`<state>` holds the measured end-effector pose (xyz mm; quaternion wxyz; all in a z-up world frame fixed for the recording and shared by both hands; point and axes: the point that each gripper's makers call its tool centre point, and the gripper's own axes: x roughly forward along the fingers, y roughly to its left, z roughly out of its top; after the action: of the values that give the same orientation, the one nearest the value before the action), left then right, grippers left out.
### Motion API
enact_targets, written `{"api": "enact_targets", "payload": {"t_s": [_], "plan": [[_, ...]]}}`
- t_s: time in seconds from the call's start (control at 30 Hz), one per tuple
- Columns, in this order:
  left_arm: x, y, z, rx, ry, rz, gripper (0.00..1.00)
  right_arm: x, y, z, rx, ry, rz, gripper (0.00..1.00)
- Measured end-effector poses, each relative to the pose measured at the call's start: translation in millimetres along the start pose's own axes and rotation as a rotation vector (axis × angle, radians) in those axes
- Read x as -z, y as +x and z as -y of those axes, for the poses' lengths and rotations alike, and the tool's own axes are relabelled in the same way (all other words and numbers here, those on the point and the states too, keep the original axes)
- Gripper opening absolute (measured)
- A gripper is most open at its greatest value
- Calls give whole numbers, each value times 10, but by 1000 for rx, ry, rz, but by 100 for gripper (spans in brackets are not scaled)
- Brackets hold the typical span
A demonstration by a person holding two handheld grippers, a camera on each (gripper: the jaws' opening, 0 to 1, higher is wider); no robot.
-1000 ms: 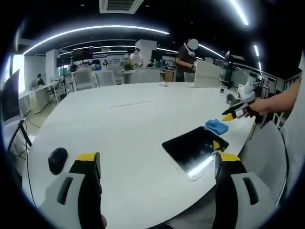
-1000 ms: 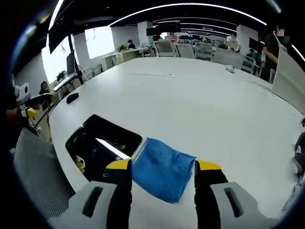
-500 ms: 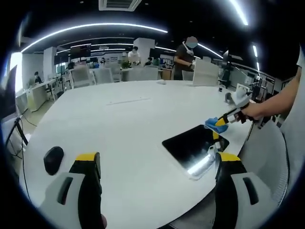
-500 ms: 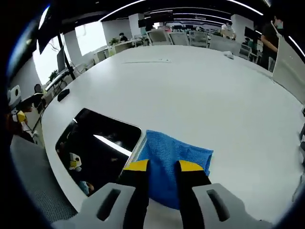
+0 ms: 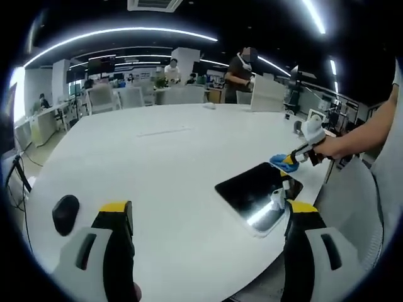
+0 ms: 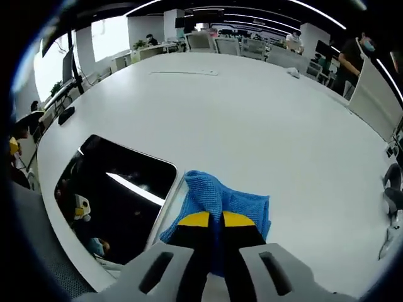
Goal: Wipe the mirror surface with the cleaning cloth until all visible marks leave the cleaned area.
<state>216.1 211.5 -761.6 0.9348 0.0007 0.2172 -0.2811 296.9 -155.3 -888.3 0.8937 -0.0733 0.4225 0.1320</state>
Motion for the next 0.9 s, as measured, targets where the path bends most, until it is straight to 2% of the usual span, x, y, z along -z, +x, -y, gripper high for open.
{"api": "enact_targets", "payload": {"t_s": [0.1,0.13,0.17,0.3,0.37,0.4,0.63,0.9], "plan": [[6,10,-9,4,-2,5,99,-5,-17,8,-16,67,-16,0],[8,10,-17,6,-9,7,99,-19,-26,8,-9,41,-25,0],[7,1,-15,5,-11,2,99,-60,-57,-19,-11,12,-24,0],[-21,-39,-50,9,-11,11,99,-295,-169,-120,-47,43,22,0],[-3,-37,-98,5,-7,7,99,-386,-217,-222,-88,66,22,0],[0,-35,-105,4,-8,4,99,-480,-242,-275,-98,53,37,0],[-54,-24,-121,9,-2,13,99,-696,-240,-537,-168,125,50,0],[-87,-87,-122,9,5,9,99,-471,6,-710,-169,146,-32,0]]}}
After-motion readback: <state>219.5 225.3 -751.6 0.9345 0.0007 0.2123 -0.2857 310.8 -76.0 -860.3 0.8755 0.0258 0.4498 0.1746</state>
